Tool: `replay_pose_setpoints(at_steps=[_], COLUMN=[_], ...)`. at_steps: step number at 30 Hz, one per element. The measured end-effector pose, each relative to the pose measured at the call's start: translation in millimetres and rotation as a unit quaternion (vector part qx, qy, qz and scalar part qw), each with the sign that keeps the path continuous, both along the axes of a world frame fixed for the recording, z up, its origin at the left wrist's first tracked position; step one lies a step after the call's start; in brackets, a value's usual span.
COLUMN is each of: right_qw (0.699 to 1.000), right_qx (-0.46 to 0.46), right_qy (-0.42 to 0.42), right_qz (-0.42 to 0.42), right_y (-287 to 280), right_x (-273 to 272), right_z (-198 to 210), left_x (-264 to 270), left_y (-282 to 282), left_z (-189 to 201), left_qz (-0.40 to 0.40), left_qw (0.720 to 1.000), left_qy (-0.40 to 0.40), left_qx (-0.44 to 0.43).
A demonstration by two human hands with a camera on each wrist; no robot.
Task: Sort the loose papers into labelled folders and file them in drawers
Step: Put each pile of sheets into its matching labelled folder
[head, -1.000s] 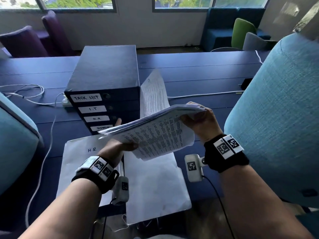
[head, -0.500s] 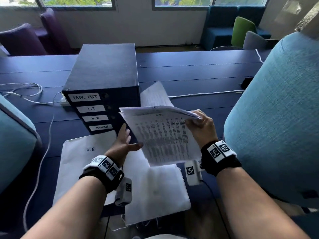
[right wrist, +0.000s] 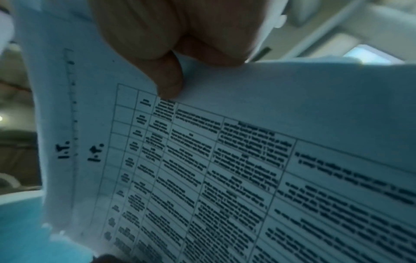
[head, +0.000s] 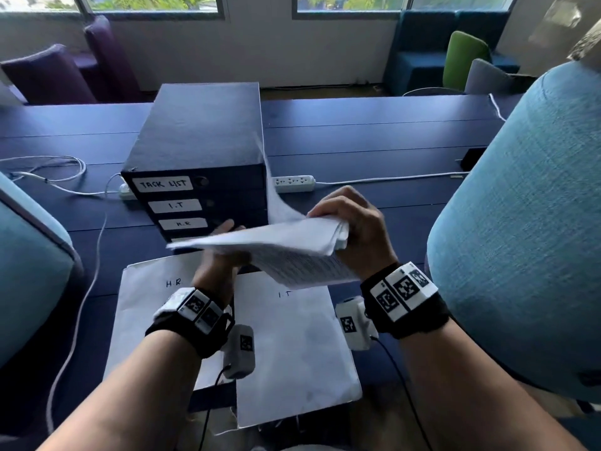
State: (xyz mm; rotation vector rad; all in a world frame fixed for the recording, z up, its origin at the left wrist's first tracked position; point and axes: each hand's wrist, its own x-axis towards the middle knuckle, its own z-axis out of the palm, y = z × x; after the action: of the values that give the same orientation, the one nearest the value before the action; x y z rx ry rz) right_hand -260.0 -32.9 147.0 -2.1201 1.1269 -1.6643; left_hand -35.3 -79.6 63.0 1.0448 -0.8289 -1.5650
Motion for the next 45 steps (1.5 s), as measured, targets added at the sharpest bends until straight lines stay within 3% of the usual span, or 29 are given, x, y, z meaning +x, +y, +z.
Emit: replay_pose_setpoints(at_steps=[3,6,10,14,19,24,26,29,32,35,38,41,45], right_qw=[0.997,0.994,0.999,0.983,0.952,0.947,0.947,0.939,0.935,0.941,0.941,0.918,0.923], right_qx=[0.004,0.002,0.02,0.104,0.19,0.264,0.261,0.269,0.254,0.235,0.274,0.33,0.3], right_qy=[0.033,0.028,-0.017,-0.113,-0.169,-0.096,-0.112,-0.131,-0.128,-0.145,-0.11,-0.144,-0.154], right_qz=[0.075,0.102,0.029,-0.103,-0.171,-0.154,-0.149,-0.17,-0.213,-0.196,-0.168,-0.166,-0.185], right_y=[7.5,11.4,4.5,-9.8,-11.8,1.7,6.9,1.2,-9.8,-11.5,-5.1,-1.8,-8.7], right_x=[14.1,14.8,-1.5,-17.3,-15.6,-16.2,-14.1,-8.9,-6.7,-7.2,-5.7,-2.5,3.5], right_z=[15.0,27.2,22.4,-9.5,-45.8,-85.0,-98.8,-92.5,-65.5,-51.0,-65.9,-86.4,-77.9], left_x=[-0.9,5.6,11.8,3.4,-10.7,-3.3,-4.4,-10.9,-15.0,-13.9,-9.9,-13.4,-15.3], left_y=[1.4,1.0,6.9,3.4,4.6,19.3,26.6,23.7,14.0,9.9,14.6,23.5,16.8], left_z=[-13.6,-21.7,-6.0,11.4,27.3,14.5,3.0,3.0,26.1,38.0,25.1,12.9,20.2], left_qz=[0.039,0.029,-0.049,0.003,0.069,0.033,0.022,0.058,0.059,0.053,0.052,0.071,0.091], left_qw=[0.999,0.999,0.998,0.997,0.995,0.996,0.994,0.99,0.99,0.991,0.991,0.986,0.986], left_qy=[0.003,-0.002,-0.023,-0.025,-0.009,-0.052,-0.085,-0.117,-0.095,-0.06,-0.085,-0.121,-0.102], left_qx=[0.035,0.04,-0.032,-0.069,-0.07,-0.07,-0.067,-0.061,-0.087,-0.109,-0.091,-0.087,-0.094])
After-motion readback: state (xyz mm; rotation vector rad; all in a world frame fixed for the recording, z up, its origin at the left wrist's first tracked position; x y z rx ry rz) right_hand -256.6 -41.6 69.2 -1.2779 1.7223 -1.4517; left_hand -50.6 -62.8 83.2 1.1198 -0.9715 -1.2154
